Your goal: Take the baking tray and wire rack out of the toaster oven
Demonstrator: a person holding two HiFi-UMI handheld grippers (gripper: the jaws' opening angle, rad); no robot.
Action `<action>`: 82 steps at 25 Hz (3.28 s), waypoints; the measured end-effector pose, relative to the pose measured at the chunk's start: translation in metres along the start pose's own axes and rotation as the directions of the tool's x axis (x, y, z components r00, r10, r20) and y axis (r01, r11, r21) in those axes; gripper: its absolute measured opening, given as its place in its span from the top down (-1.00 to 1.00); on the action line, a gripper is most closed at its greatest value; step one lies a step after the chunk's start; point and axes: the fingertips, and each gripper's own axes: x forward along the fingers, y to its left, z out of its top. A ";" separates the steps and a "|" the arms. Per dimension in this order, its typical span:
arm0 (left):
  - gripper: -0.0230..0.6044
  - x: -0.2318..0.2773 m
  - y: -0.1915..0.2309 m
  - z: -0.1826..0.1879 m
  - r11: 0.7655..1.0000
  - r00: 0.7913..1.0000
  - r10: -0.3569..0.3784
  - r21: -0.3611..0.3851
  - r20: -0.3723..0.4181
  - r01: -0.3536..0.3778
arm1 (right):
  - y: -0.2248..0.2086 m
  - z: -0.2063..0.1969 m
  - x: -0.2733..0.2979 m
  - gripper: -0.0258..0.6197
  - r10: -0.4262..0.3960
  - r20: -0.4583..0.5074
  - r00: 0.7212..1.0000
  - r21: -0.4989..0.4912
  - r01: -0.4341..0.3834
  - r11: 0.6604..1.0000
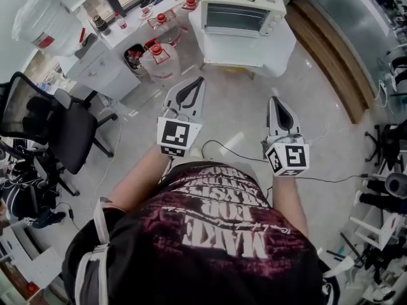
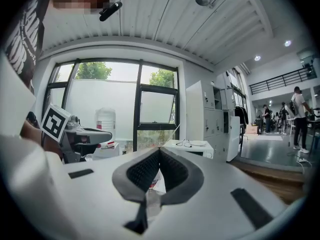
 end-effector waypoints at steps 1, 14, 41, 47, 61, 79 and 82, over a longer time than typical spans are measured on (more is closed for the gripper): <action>0.91 0.001 0.004 0.001 1.000 1.000 -0.001 -0.004 0.003 0.001 | 0.002 -0.001 0.000 0.91 -0.004 -0.002 1.000 -0.002 0.004 1.000; 0.91 0.018 0.014 -0.001 0.998 1.000 0.030 -0.053 -0.004 -0.030 | -0.020 -0.007 0.011 0.91 -0.004 -0.026 1.000 0.018 0.004 1.000; 0.91 0.120 0.048 0.002 0.988 0.990 0.136 -0.070 -0.022 -0.138 | -0.084 -0.019 0.126 0.91 0.134 -0.038 0.990 0.053 -0.132 0.990; 0.91 0.143 0.047 0.004 0.991 0.993 0.115 -0.060 -0.024 -0.116 | -0.099 -0.018 0.140 0.91 0.134 -0.035 0.990 0.058 -0.132 0.990; 0.91 0.183 0.049 0.021 0.987 0.988 0.152 -0.048 -0.022 -0.153 | -0.131 -0.009 0.171 0.91 0.198 -0.030 0.980 0.062 -0.196 0.979; 0.91 0.217 0.036 0.004 0.967 0.965 0.248 -0.046 -0.082 -0.252 | -0.184 -0.046 0.195 0.91 0.287 -0.086 0.954 0.115 -0.277 0.954; 0.91 0.215 0.043 -0.002 0.963 0.962 0.258 -0.055 -0.095 -0.264 | -0.179 -0.051 0.200 0.91 0.294 -0.090 0.951 0.127 -0.282 0.951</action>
